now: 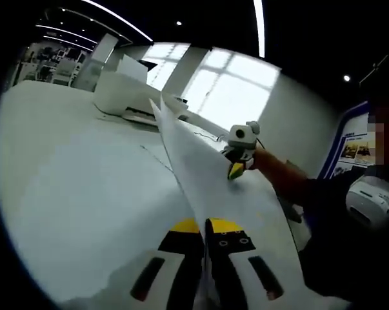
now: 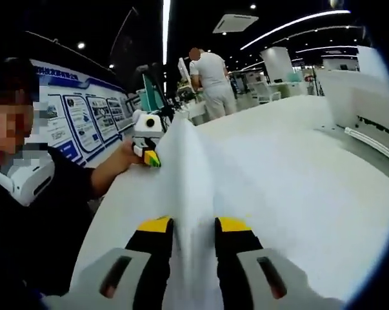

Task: Organize the stack of printing papers by aligning and flattening the scattered papers on the table

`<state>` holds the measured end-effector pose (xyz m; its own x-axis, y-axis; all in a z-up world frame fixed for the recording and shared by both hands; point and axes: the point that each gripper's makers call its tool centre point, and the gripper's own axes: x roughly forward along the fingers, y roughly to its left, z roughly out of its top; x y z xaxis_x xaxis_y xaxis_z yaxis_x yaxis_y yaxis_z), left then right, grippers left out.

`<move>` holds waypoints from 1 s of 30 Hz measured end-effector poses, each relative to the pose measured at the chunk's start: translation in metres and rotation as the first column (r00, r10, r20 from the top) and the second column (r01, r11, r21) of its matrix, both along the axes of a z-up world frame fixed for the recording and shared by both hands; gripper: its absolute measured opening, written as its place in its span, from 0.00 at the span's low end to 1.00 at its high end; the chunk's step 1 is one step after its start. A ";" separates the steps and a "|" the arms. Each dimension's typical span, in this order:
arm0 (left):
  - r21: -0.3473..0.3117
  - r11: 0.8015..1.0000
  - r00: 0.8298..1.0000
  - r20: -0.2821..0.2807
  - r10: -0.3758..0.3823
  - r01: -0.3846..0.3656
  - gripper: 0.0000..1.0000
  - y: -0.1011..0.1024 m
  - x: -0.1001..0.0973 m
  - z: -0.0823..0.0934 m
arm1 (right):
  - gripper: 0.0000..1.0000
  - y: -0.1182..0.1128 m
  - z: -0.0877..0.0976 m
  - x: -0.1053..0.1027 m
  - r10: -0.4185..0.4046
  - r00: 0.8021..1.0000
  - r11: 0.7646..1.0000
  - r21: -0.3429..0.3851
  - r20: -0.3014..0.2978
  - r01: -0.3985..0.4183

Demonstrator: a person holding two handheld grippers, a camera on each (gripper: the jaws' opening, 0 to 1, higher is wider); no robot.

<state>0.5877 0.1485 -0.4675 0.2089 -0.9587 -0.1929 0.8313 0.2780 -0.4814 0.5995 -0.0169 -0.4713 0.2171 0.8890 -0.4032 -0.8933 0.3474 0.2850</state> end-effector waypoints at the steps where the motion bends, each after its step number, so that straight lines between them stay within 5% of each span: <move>1: -0.001 1.000 1.000 -0.001 0.002 -0.002 0.07 0.000 0.000 0.000 | 0.26 -0.002 0.002 0.002 -0.010 1.000 1.000 -0.005 0.011 0.010; 11: 0.001 1.000 1.000 -0.011 0.007 -0.007 0.07 0.001 0.001 0.000 | 0.29 -0.025 0.019 0.019 -0.108 0.983 0.992 -0.044 0.150 0.115; 18: 0.006 1.000 1.000 -0.015 0.014 -0.014 0.07 0.002 0.002 -0.002 | 0.31 -0.052 0.049 0.030 -0.223 0.944 0.974 0.005 0.242 0.228; 30: 0.008 1.000 1.000 -0.018 0.016 -0.016 0.07 0.002 0.001 -0.002 | 0.34 -0.084 0.058 0.018 -0.278 0.926 0.957 -0.004 0.255 0.289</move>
<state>0.5892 0.1501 -0.4695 0.2204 -0.9538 -0.2041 0.8182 0.2947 -0.4937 0.6174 -0.1009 -0.4130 0.5558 0.7594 -0.3383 -0.7961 0.6034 0.0466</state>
